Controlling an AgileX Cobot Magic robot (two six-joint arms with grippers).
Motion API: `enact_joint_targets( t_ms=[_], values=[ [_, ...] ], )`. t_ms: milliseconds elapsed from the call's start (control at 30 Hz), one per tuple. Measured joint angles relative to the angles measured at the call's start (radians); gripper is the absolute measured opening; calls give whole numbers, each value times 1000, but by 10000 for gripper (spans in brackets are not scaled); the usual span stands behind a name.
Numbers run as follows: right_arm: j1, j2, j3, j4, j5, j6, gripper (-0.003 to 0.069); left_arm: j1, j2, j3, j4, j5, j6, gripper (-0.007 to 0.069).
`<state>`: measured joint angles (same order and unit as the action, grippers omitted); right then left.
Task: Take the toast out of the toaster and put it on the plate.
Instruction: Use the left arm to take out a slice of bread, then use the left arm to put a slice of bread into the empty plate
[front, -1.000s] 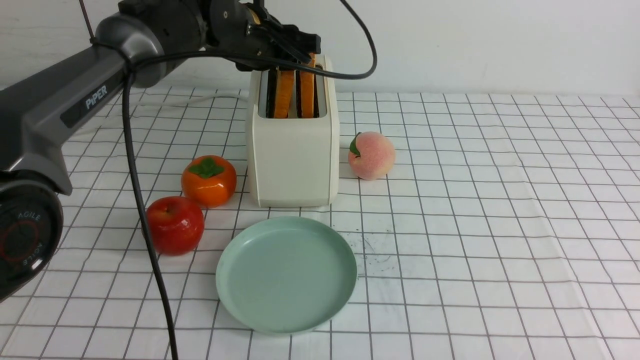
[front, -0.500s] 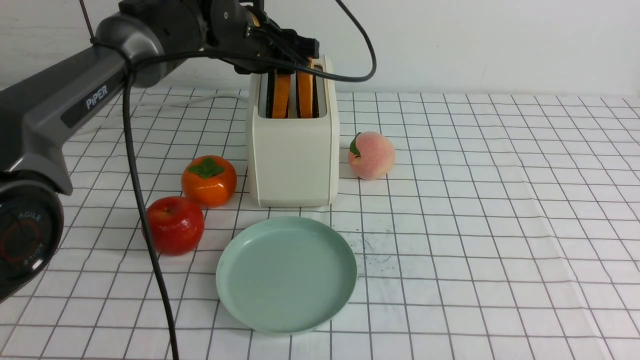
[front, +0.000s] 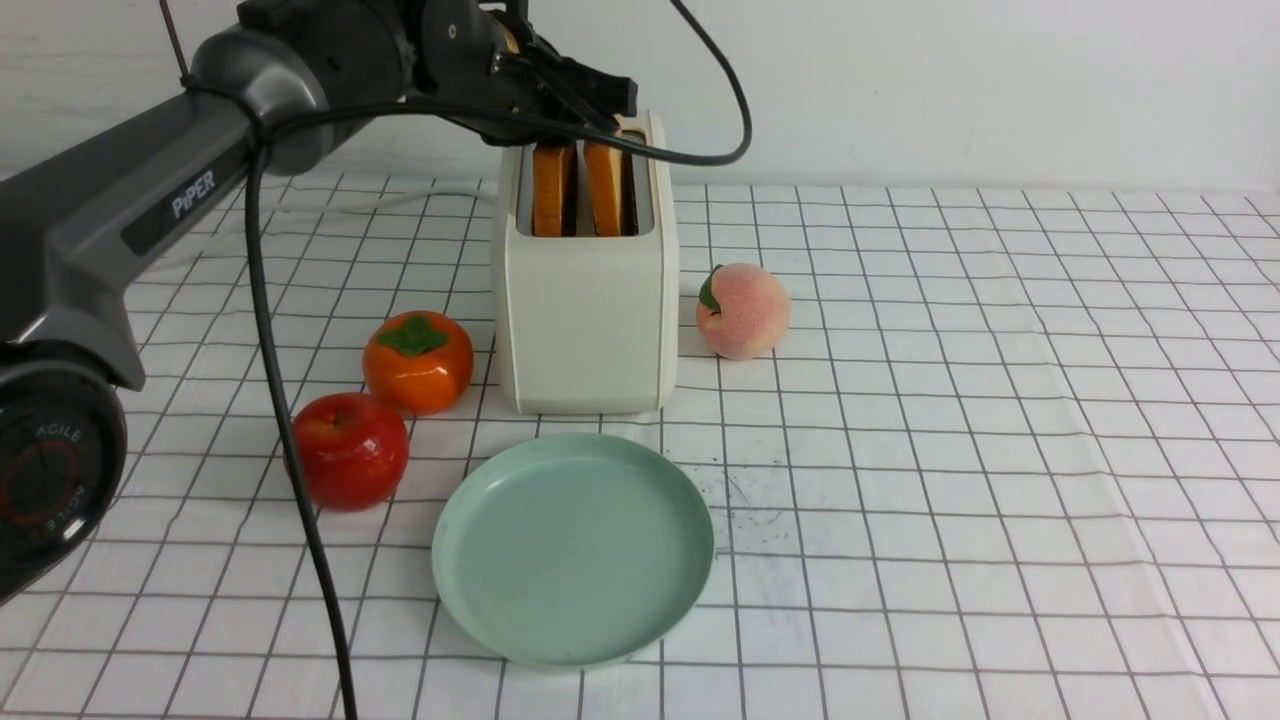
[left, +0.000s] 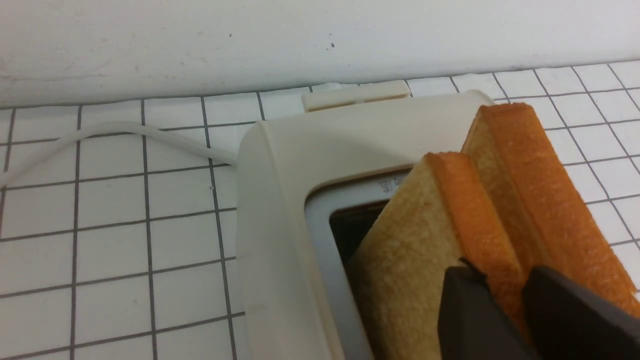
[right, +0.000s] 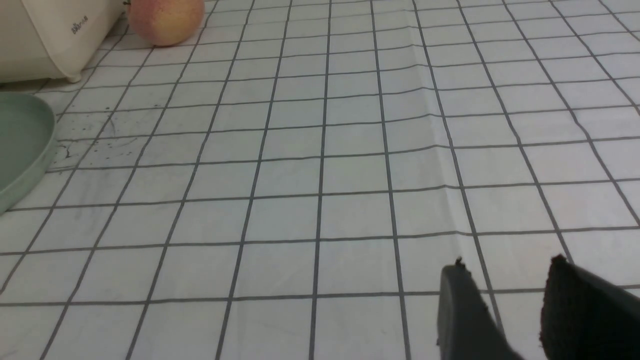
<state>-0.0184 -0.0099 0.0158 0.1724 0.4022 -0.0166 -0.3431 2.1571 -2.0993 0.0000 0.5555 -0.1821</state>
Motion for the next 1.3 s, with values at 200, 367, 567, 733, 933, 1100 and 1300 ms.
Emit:
enact_joint_targets(
  t_ms=[200,367,567,733,933,1100,1300],
  values=[
    [0,0,0,0,0,0,240,0,-4,0,19,5,0,90],
    [0,0,0,0,0,0,240,0,-28,0,33,17,0,81],
    [0,0,0,0,0,0,240,0,-88,0,65,5,0,80],
    [0,0,0,0,0,0,240,0,-169,0,73,-11,0,77],
    [0,0,0,0,0,0,240,0,-294,0,48,23,15,77],
    [0,0,0,0,0,0,240,0,-438,0,-56,260,88,77],
    [0,0,0,0,0,0,240,0,-563,133,-289,447,193,72]
  ],
)
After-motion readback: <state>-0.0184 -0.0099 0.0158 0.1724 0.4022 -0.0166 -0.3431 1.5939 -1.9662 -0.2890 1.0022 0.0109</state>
